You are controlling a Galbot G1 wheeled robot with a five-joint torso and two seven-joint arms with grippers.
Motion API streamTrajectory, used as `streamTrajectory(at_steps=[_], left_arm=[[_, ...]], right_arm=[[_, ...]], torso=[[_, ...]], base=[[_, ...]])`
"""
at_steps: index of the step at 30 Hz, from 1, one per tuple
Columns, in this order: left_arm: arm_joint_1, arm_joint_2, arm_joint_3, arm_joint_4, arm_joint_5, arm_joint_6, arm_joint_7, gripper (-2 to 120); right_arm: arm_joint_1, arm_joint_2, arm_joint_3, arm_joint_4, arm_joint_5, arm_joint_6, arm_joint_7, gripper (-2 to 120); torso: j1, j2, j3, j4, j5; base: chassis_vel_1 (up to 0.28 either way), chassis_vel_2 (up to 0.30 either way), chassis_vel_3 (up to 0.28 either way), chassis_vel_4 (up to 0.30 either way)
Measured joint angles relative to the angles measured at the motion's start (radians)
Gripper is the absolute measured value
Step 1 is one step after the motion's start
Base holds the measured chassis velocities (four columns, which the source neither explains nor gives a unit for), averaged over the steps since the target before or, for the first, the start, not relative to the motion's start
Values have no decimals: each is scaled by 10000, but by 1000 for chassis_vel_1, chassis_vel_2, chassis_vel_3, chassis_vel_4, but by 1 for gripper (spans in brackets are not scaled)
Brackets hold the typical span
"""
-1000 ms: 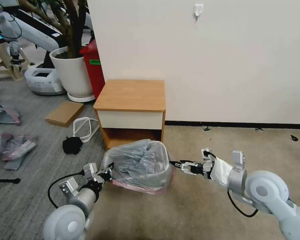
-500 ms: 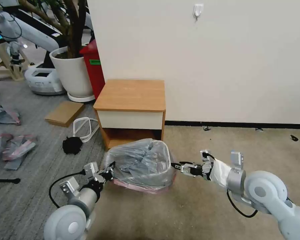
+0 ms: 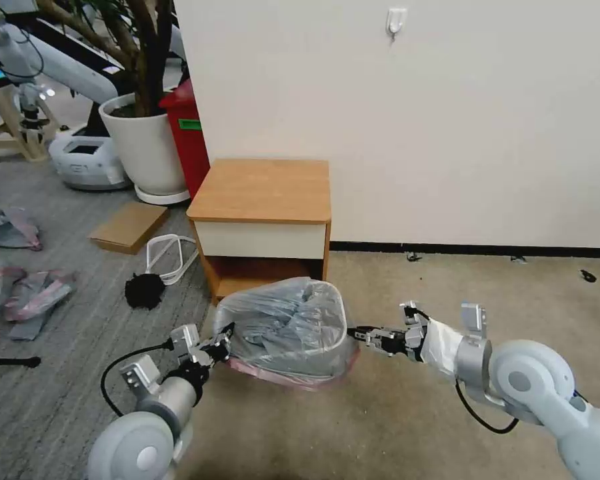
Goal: Pick up the garbage bag from the table and place it over the trash can.
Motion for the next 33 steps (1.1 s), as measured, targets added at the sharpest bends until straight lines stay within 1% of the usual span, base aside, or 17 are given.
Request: streamTrajectory(at_steps=[2, 3, 4, 5, 20, 28, 33], left_arm=[[0, 1, 24, -11, 0, 0, 3, 6], [4, 4, 38, -31, -1, 1, 15, 6], [4, 4, 38, -31, -1, 1, 15, 6], [7, 7, 46, -46, -10, 2, 48, 6], [27, -29, 151, -28, -80, 30, 338, 6], [99, -116, 140, -80, -370, 92, 337, 6], [150, -191, 159, -178, -502, 171, 331, 6]], right_arm=[[29, 32, -69, -33, -111, 10, -7, 11], [51, 58, -124, -66, -187, 40, 15, 4], [51, 58, -124, -66, -187, 40, 15, 4], [80, 75, -194, -93, -243, 103, 121, 0], [391, 205, -778, -709, -1186, 614, 399, 0], [522, 477, -1147, -1153, -1693, 858, 505, 0], [725, 683, -1465, -1527, -1911, 1040, 766, 0]], torso=[[0, 0, 0, 0, 0], [0, 0, 0, 0, 0], [0, 0, 0, 0, 0], [0, 1, 0, 0, 1], [0, 0, 0, 1, 0], [0, 0, 0, 1, 0], [0, 0, 0, 1, 0]], base=[[0, 0, 0, 0], [0, 0, 0, 0], [0, 0, 0, 0], [0, 0, 0, 0], [0, 0, 0, 0], [0, 0, 0, 0], [0, 0, 0, 0]])
